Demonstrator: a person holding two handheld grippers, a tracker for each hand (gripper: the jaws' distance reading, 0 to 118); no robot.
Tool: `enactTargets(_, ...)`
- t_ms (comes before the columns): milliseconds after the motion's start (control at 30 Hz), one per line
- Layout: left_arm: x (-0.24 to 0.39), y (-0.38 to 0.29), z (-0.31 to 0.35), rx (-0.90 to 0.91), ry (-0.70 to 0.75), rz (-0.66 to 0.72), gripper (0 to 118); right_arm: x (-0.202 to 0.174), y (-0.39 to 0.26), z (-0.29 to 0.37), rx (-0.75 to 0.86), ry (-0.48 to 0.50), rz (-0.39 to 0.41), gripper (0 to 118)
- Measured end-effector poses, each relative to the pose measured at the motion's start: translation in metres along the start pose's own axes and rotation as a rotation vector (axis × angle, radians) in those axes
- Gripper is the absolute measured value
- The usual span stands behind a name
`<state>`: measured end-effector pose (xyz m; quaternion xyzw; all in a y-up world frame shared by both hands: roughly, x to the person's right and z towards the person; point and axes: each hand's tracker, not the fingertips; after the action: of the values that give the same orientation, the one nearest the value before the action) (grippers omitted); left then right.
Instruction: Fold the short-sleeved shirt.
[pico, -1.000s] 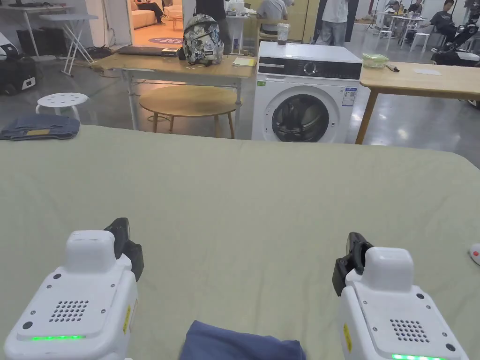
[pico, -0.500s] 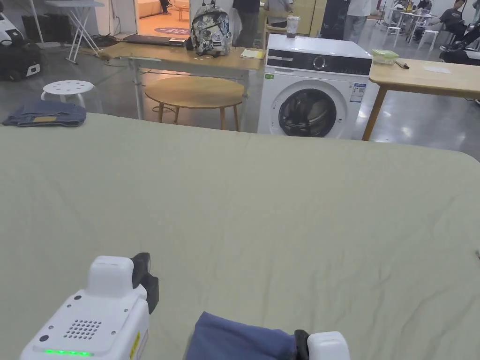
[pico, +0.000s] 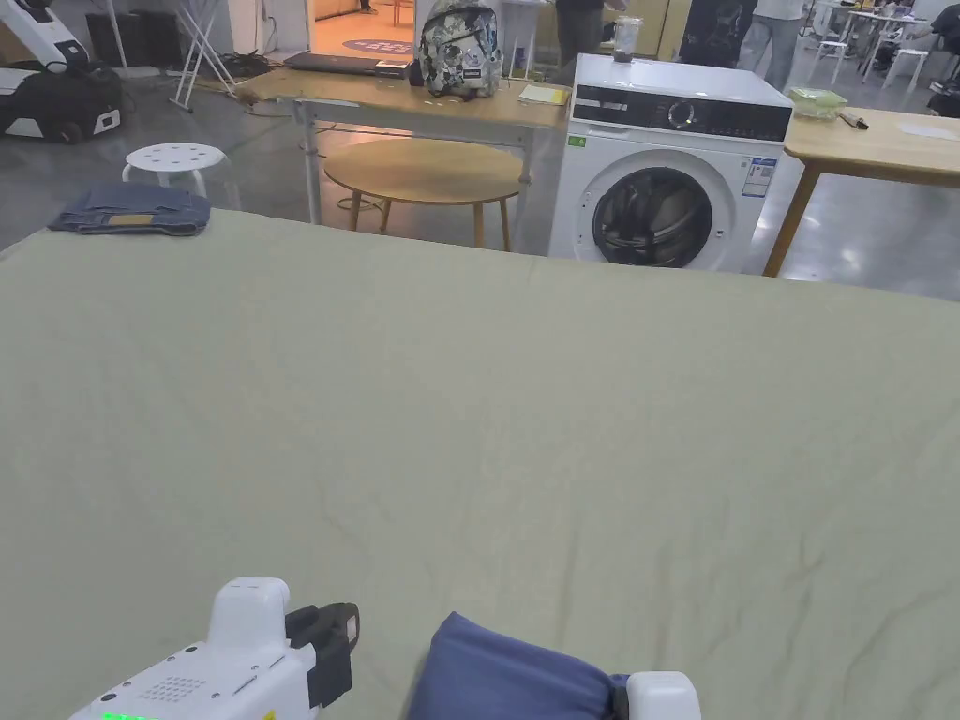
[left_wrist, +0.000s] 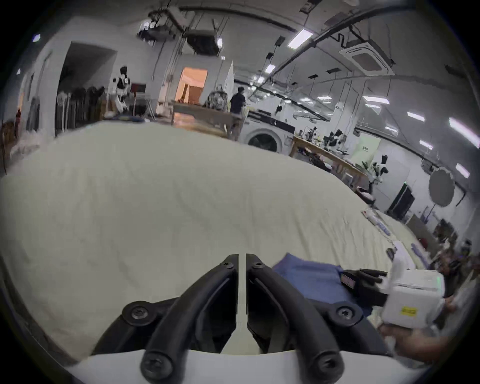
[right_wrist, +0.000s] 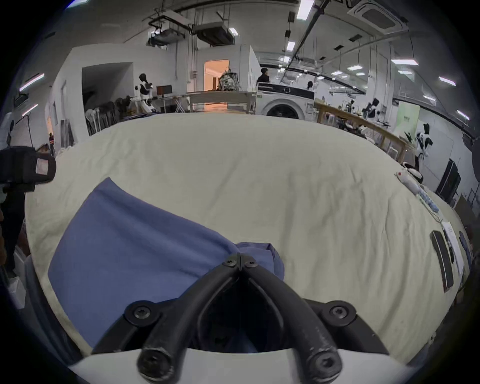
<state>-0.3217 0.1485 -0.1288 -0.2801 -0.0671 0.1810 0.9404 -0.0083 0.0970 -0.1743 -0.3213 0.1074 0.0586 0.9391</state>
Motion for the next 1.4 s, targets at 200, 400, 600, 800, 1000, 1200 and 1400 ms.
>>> enactTargets(200,-0.023,0.003,-0.021,-0.209,-0.217,0.131,23,0.003,-0.004,0.001,0.002,0.007,0.003,0)
enactTargets(400,-0.031,0.000,-0.042,-0.358,-0.328,0.194,65,0.006,-0.007,0.006,-0.010,0.014,-0.016,0)
enactTargets(600,-0.033,-0.006,-0.077,-0.495,-0.461,0.268,65,0.006,-0.007,0.006,-0.014,0.018,-0.021,0)
enactTargets(800,-0.026,-0.017,-0.112,-0.637,-0.569,0.351,66,0.009,-0.006,0.006,-0.018,0.029,-0.018,0)
enactTargets(1000,-0.025,-0.023,-0.126,-0.641,-0.607,0.469,55,0.006,-0.005,0.008,-0.014,0.017,-0.019,0)
enactTargets(1200,-0.029,-0.024,-0.125,-0.615,-0.588,0.500,30,0.004,-0.007,0.010,0.003,0.017,-0.012,0)
enactTargets(1400,-0.033,-0.032,-0.115,-0.581,-0.626,0.546,20,0.002,-0.006,0.013,0.025,0.013,0.011,0)
